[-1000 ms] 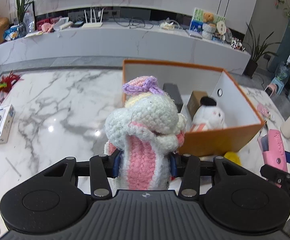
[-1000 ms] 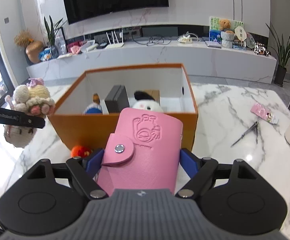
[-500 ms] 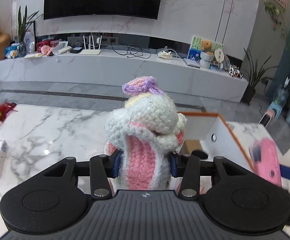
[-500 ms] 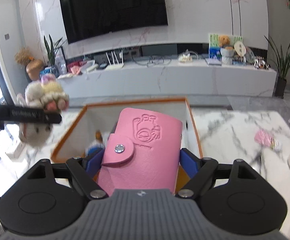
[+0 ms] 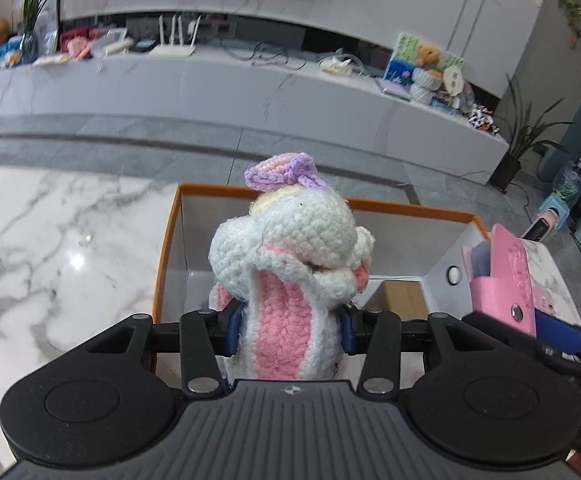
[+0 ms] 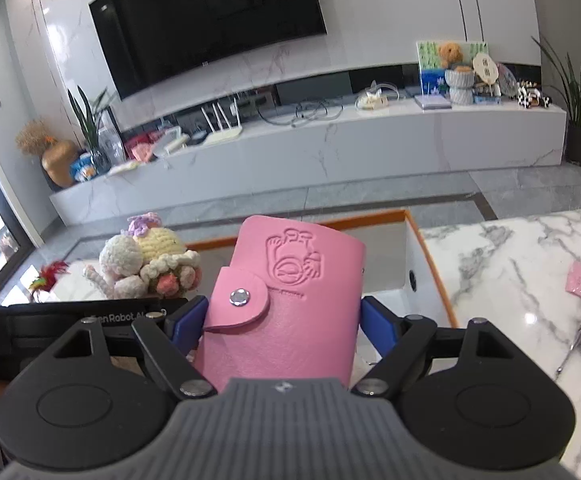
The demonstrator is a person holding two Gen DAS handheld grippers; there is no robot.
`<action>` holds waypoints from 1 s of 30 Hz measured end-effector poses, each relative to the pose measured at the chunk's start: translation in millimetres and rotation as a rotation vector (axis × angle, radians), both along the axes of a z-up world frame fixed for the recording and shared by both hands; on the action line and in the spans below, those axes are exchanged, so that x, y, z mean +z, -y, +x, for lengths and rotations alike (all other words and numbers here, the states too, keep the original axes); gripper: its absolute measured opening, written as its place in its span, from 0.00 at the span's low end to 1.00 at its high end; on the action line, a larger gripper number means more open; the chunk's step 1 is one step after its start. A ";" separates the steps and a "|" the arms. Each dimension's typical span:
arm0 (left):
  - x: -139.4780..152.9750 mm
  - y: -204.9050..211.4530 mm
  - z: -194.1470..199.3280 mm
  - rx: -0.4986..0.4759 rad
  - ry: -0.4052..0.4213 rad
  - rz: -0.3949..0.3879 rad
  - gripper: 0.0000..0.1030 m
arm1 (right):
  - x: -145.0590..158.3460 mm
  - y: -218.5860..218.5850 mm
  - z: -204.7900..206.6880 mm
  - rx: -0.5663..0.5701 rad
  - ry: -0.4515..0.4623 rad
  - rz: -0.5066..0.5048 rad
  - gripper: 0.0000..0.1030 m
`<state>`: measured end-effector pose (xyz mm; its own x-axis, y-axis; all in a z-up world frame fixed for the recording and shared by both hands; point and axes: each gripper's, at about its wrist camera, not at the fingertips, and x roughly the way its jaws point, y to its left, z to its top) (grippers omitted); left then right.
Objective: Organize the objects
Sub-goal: 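Carry the bunny with the left tool while the right tool carries the wallet over the box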
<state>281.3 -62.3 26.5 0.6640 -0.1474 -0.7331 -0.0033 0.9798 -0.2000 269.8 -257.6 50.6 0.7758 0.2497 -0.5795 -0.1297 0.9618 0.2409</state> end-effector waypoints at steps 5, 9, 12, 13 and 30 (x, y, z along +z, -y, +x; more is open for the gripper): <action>-14.9 -4.8 14.5 0.022 -0.035 -0.032 0.50 | -18.8 -4.1 14.9 0.016 -0.049 -0.002 0.80; -23.6 -3.1 21.1 0.044 -0.054 -0.020 0.50 | -25.3 -7.1 20.6 0.023 -0.061 0.003 0.80; -23.7 -3.8 21.5 0.059 -0.060 -0.021 0.50 | -28.4 -10.3 21.6 0.034 -0.071 -0.018 0.80; -23.4 -3.2 21.6 0.058 -0.062 -0.016 0.50 | -28.8 -13.4 22.5 0.039 -0.077 -0.038 0.80; -16.7 12.5 48.0 0.023 -0.133 0.050 0.51 | -41.1 -42.1 18.9 0.102 -0.126 -0.207 0.80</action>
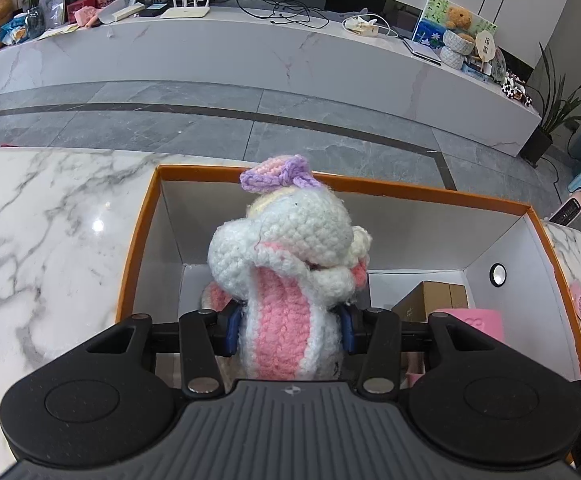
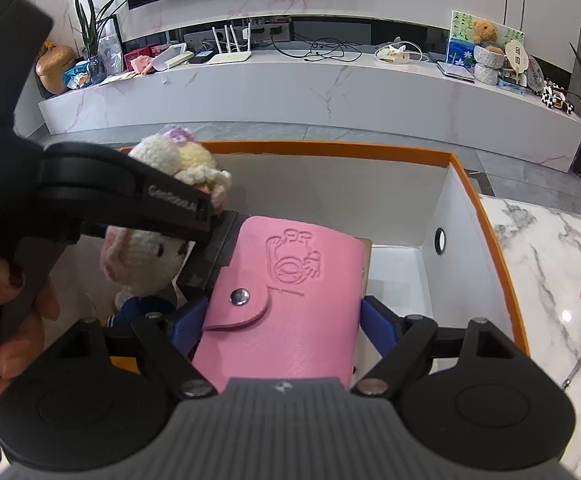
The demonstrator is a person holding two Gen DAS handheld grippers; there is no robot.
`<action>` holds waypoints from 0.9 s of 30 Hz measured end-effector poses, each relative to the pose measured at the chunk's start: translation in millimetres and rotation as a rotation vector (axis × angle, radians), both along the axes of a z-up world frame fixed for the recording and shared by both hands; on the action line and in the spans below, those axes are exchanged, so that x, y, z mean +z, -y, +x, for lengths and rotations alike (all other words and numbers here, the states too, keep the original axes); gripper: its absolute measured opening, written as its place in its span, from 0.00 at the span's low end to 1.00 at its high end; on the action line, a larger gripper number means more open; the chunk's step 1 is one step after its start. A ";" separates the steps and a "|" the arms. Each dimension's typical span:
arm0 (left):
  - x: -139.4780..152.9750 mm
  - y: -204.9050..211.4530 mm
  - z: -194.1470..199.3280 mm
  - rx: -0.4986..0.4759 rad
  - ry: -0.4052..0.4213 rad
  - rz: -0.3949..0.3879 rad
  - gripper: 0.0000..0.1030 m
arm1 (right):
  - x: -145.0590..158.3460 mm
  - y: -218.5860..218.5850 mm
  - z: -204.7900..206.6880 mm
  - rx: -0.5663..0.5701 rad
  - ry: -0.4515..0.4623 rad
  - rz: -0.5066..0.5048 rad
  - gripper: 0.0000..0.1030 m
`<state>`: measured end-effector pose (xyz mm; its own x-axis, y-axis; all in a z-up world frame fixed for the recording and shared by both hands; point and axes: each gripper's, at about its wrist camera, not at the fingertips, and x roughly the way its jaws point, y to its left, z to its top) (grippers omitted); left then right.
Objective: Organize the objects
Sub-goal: 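Carry the bunny with the left tool while the right tool carries the wallet over the box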
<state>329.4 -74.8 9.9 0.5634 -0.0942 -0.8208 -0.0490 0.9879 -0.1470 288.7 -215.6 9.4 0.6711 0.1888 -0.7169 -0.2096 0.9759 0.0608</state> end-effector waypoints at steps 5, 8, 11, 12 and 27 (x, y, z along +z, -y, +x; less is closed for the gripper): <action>1.0 1.4 -0.7 -0.003 -0.007 0.015 0.51 | -0.1 -4.5 1.0 0.008 -0.001 0.002 0.80; 2.4 1.8 -2.1 -0.006 -0.015 0.033 0.51 | -1.2 -7.6 1.5 0.008 0.000 -0.004 0.81; 4.1 2.3 -4.6 0.001 -0.028 0.082 0.51 | -0.8 -7.8 3.9 0.010 0.001 -0.012 0.81; 3.9 2.5 -4.7 0.008 -0.033 0.099 0.51 | -0.6 -8.0 4.1 0.010 0.000 -0.013 0.81; -1.4 28.9 -9.1 -0.088 -0.055 0.119 0.51 | -0.1 -7.4 2.3 0.020 -0.006 -0.055 0.81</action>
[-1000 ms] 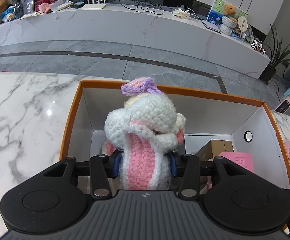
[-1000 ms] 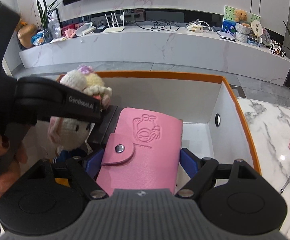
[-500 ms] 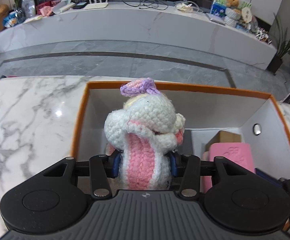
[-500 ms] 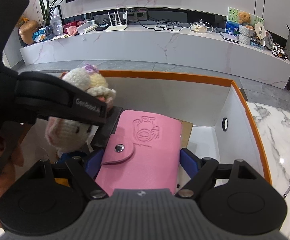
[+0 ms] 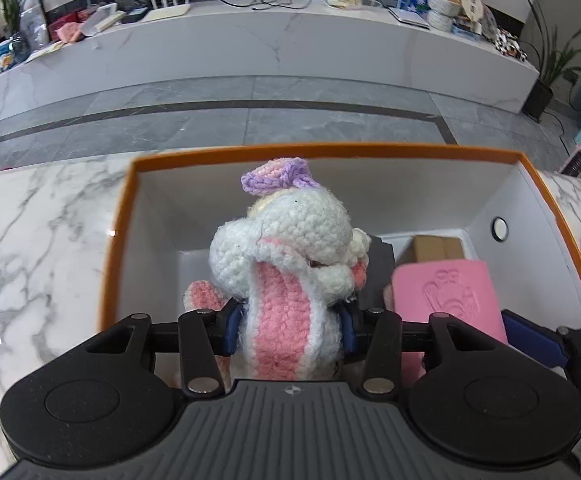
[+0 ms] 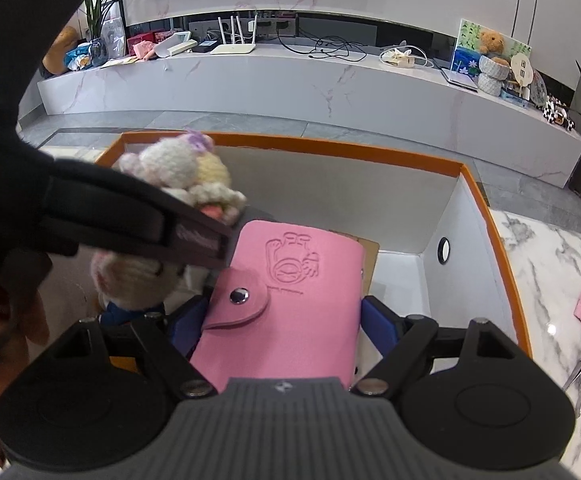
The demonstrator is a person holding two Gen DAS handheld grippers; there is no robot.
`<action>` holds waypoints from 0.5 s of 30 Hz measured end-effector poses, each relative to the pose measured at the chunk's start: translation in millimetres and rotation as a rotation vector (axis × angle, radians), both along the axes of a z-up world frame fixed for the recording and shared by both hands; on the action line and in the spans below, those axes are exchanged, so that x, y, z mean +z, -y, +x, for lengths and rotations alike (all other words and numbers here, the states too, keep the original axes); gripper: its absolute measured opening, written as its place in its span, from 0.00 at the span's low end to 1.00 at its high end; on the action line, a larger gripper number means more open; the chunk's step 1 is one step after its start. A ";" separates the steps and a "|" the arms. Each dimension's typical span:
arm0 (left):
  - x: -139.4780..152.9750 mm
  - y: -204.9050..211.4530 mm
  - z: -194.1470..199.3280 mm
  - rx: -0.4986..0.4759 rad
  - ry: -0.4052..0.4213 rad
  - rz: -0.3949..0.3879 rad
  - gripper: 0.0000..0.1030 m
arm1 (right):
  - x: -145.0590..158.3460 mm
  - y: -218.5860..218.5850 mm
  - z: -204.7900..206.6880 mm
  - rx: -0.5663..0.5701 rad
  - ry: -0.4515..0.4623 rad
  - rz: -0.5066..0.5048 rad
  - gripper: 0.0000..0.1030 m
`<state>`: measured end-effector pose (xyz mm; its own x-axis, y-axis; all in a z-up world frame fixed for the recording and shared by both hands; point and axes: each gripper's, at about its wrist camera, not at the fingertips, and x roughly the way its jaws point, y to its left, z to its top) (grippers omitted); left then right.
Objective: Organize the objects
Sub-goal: 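Carry the bunny with the left tool while the right tool carries the wallet over the box, then lower and release the bunny with the left tool while the right tool releases the wallet inside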
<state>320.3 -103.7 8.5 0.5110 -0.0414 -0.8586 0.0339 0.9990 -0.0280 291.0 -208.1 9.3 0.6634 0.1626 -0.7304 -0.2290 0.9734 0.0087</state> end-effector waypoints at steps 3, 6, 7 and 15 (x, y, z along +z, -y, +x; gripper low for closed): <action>-6.9 8.1 2.2 -0.019 -0.025 0.011 0.51 | -0.3 2.8 0.4 -0.007 -0.001 -0.004 0.81; -11.0 10.4 3.4 -0.013 -0.031 0.021 0.51 | -1.8 0.0 0.2 -0.003 0.002 -0.018 0.81; -11.4 9.9 3.1 -0.012 -0.032 0.022 0.51 | -2.4 -1.4 0.1 -0.001 0.004 -0.024 0.82; -12.7 3.3 3.8 0.003 -0.039 0.021 0.52 | -4.8 -11.7 -3.7 0.020 0.015 -0.084 0.82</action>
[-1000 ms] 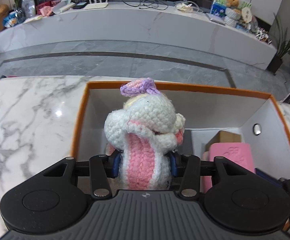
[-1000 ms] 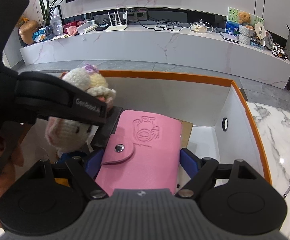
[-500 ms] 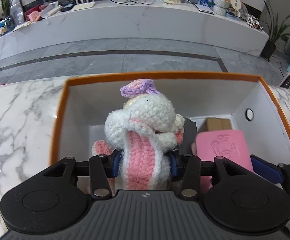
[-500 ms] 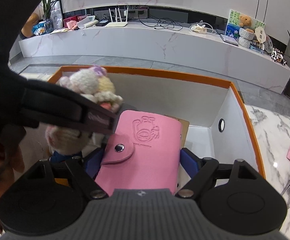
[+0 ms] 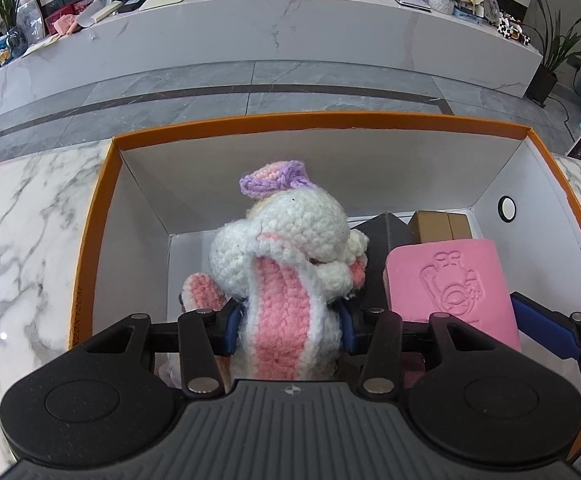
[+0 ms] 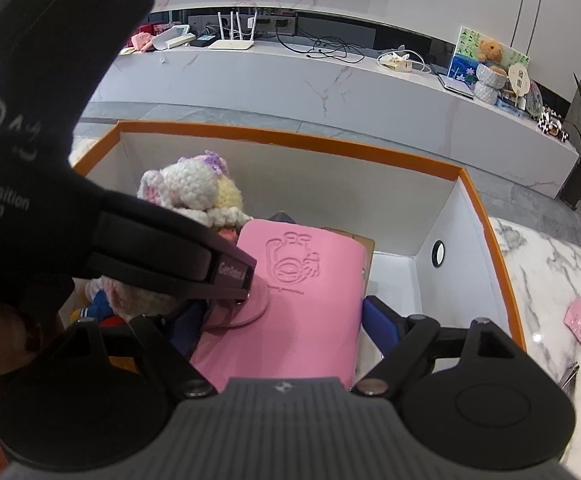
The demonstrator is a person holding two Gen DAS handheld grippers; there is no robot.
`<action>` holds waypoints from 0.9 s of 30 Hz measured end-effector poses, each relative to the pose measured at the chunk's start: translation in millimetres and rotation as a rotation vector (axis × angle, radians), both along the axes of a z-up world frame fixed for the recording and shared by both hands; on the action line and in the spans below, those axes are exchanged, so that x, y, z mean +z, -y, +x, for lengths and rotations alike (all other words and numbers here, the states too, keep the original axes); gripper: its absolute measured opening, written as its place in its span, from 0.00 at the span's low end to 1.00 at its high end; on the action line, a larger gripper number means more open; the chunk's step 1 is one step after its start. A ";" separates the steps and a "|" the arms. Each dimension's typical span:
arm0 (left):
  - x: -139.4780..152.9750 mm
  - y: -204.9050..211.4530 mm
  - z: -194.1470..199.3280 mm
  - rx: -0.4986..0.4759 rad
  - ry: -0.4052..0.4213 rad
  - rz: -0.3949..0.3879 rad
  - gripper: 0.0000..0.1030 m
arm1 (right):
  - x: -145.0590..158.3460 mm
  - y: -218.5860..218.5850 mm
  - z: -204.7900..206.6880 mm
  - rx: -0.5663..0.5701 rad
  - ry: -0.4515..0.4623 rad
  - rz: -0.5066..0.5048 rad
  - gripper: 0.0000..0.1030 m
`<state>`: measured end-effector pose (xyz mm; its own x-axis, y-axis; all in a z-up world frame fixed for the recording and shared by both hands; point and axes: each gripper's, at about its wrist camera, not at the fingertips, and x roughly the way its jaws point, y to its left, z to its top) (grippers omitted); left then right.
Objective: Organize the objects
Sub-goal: 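Lower and release the bunny with the left tool while the right tool releases the wallet inside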
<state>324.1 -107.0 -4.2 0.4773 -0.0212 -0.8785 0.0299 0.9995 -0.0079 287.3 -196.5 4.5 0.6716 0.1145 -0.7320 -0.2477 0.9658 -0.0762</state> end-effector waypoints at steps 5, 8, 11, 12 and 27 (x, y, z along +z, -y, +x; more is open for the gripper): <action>-0.5 -1.1 -0.2 0.009 -0.002 0.000 0.52 | -11.0 -8.3 0.1 0.013 -0.027 -0.074 0.82; -0.8 -2.7 0.9 0.017 -0.007 0.002 0.52 | -11.5 -8.7 -0.2 0.011 -0.027 -0.083 0.81; -1.7 -4.4 -0.3 0.016 -0.012 0.003 0.52 | -10.9 -7.5 -0.3 0.009 -0.031 -0.085 0.81; -1.8 -4.0 -0.1 0.015 -0.013 0.004 0.52 | -11.0 -7.9 -0.5 0.008 -0.031 -0.088 0.81; -3.1 -3.6 1.3 0.032 -0.022 0.019 0.59 | -9.6 -8.3 1.9 -0.006 -0.037 -0.086 0.86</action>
<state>325.4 -103.4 -7.3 0.4577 0.0108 -0.8891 -0.0022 0.9999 0.0110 289.2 -188.2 -5.0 0.6447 0.0464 -0.7630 -0.2459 0.9577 -0.1496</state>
